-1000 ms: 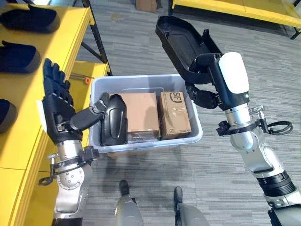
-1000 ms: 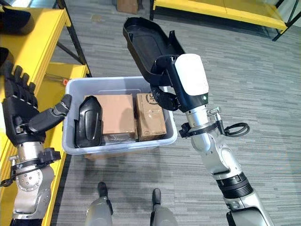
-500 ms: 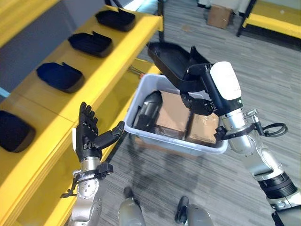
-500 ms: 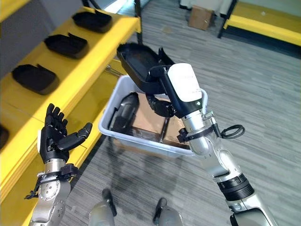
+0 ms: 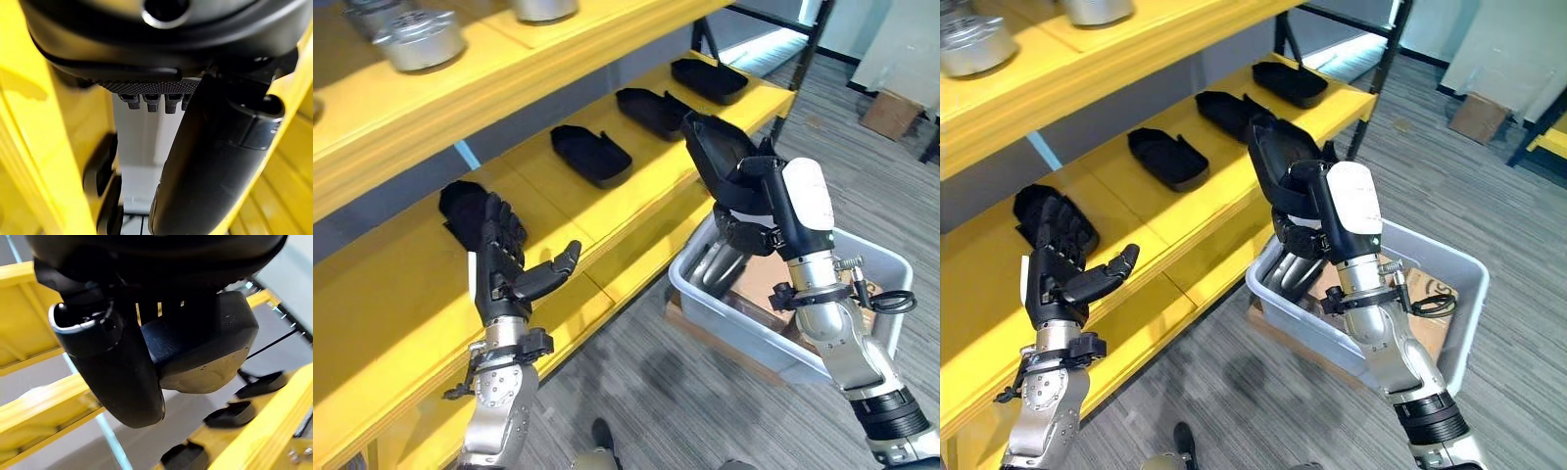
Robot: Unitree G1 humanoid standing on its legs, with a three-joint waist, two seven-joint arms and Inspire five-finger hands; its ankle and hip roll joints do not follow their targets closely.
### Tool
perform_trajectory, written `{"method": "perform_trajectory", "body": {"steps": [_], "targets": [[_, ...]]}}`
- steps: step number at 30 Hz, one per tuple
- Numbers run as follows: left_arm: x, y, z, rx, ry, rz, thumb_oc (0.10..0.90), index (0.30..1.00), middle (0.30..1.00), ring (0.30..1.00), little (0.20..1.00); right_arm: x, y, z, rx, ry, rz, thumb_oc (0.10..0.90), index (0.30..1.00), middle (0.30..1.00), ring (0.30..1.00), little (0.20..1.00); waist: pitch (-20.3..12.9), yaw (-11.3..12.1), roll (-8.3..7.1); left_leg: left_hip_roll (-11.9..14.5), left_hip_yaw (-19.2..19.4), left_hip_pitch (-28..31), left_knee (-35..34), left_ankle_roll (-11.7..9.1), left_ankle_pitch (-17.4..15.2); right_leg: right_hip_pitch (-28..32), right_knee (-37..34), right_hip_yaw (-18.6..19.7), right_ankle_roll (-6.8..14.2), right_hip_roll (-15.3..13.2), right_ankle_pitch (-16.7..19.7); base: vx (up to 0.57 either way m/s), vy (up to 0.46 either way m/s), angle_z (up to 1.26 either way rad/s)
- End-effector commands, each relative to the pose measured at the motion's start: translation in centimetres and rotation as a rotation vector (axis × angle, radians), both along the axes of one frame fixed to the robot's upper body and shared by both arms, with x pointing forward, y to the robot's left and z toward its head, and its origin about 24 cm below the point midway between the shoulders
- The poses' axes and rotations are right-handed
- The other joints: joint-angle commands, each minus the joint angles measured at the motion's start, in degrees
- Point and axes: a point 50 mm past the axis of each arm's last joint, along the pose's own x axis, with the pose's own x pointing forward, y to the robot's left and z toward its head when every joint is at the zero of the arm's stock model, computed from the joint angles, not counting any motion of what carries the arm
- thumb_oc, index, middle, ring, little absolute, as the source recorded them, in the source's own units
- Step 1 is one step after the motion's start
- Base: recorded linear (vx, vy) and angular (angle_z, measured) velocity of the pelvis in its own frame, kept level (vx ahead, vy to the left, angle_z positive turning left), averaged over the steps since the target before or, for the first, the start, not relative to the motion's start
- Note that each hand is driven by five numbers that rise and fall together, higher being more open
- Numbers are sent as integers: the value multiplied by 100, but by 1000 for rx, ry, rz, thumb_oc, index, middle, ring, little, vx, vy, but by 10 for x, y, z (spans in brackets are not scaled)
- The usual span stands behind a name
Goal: Move parts from the plastic box to the shelf.
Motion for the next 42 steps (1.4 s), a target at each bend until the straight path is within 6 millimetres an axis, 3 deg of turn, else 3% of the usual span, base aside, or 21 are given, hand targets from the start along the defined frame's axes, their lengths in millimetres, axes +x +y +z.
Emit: {"method": "perform_trajectory", "body": {"steps": [1, 6, 11, 12, 14, 15, 17, 18, 19, 20, 21, 22, 24, 25, 27, 30, 42], "targets": [[-5, 4, 43, 89, -246, 11, 900, 1000, 1000, 1000, 1000, -20, 3, 57, 42, -315, 57, 400, 300, 300, 300, 300, -427, -30, -131, 439, -133, 294, 321, -315, -840, -114, -58, 50, 236, 25, 192, 36, 137, 20], [-8, 4, 49, 108, -273, 6, 900, 1000, 1000, 1000, 1000, -22, 9, 55, 32, -299, 79, 400, 300, 300, 300, 300, -322, 150, -295, 104, -397, -126, 761, -153, -1142, -40, -270, -16, 438, -232, 625, 5, 147, 18], [-6, 2, 51, 127, -273, -5, 900, 1000, 1000, 1000, 1000, -21, 11, 52, 25, -282, 78, 400, 300, 300, 300, 300, -282, 163, -314, -281, -589, -383, 1051, 104, -1424, -60, -314, 89, 571, -493, 1025, 18, 227, 27], [-5, 2, 49, 135, -260, -10, 900, 1000, 1000, 1000, 1000, -22, 11, 48, 22, -260, 78, 400, 300, 300, 300, 300, -322, 131, -315, -443, -622, -291, 867, 207, -1412, -67, -272, 162, 642, -626, 1236, 93, 329, 47], [-5, 1, 49, 169, -255, -15, 900, 1000, 1000, 1000, 1000, -22, 7, 39, 26, -218, 58, 400, 300, 300, 300, 300, -343, 1, -296, -761, -691, -131, 483, 410, -1274, -205, -41, 578, 496, -670, 1414, 104, 345, 50], [-5, 1, 49, 170, -254, -15, 900, 1000, 1000, 1000, 1000, -22, 7, 39, 26, -217, 58, 400, 300, 300, 300, 300, -371, 5, -291, -753, -775, -76, 432, 379, -1344, -200, -11, 699, 582, -642, 1354, 65, 286, 78], [-2, -1, 46, 166, -239, -31, 900, 1000, 1000, 1000, 1000, -23, 5, 34, 21, -195, 54, 400, 300, 300, 300, 300, -326, -205, -218, -904, -898, 63, 158, 500, -1151, -606, 240, 1586, 351, -329, 1355, 52, 223, 82], [0, -2, 42, 163, -225, -33, 900, 1000, 1000, 1000, 1000, -24, 2, 31, 17, -184, 46, 400, 300, 300, 300, 300, -292, -385, -120, -925, -1029, 148, -10, 523, -1003, -932, 474, 2304, 190, 136, 1116, 115, 334, 45], [4, -5, 38, 158, -204, -56, 900, 1000, 1000, 1000, 1000, -27, -2, 25, 18, -155, 46, 400, 300, 300, 300, 300, -222, -568, -18, -966, -1216, 351, -257, 537, -855, -1290, 873, 2878, -57, 951, 435, 135, 316, 61], [4, -6, 36, 165, -193, -59, 900, 1000, 1000, 1000, 1000, -29, -4, 23, 27, -146, 43, 400, 300, 300, 300, 300, -200, -630, -26, -1008, -1255, 447, -354, 545, -831, -1397, 994, 2905, -142, 1308, 144, 116, 228, 73], [5, -8, 36, 176, -189, -67, 900, 1000, 1000, 1000, 1000, -31, -7, 22, 32, -144, 43, 400, 300, 300, 300, 300, -169, -644, -38, -1036, -1294, 483, -413, 550, -783, -1550, 1134, 2775, -202, 1550, 87, 49, 70, 81], [5, -8, 36, 176, -189, -68, 900, 1000, 1000, 1000, 1000, -31, -7, 22, 32, -144, 43, 400, 300, 300, 300, 300, -172, -648, -39, -1038, -1301, 480, -413, 549, -782, -1556, 1146, 2769, -204, 1546, 79, 23, 17, 65], [9, -14, 34, 182, -176, -92, 900, 1000, 1000, 1000, 1000, -34, -11, 17, 46, -125, 37, 400, 300, 300, 300, 300, -169, -713, -150, -1167, -1394, 544, -433, 519, -788, -1641, 1050, 2480, -251, 2020, -47, 41, 17, 43], [10, -16, 33, 183, -176, -100, 900, 1000, 1000, 1000, 1000, -34, -11, 17, 45, -121, 37, 400, 300, 300, 300, 300, -181, -770, -191, -1204, -1455, 551, -427, 501, -788, -1618, 919, 2522, -266, 2147, -68, 54, -4, 42], [11, -20, 32, 168, -174, -108, 900, 1000, 1000, 1000, 1000, -35, -10, 16, 48, -122, 50, 400, 300, 300, 300, 300, -252, -831, -270, -1246, -1524, 549, -405, 458, -823, -1300, 274, 2856, -330, 2286, -94, 56, -37, 58], [8, -19, 28, 145, -169, -103, 900, 1000, 1000, 1000, 1000, -38, -12, 17, 56, -127, 55, 400, 300, 300, 300, 300, -358, -785, -265, -1230, -1488, 582, -429, 444, -823, -1044, -44, 3030, -336, 2261, -37, 65, -31, 42], [-2, -13, 24, 128, -150, -72, 900, 1000, 1000, 1000, 1000, -45, -12, 19, 51, -143, 66, 400, 300, 300, 300, 300, -521, -670, -250, -1073, -1268, 633, -95, 331, -979, -555, -674, 3016, -408, 2176, 54, 43, -88, -1]]}}
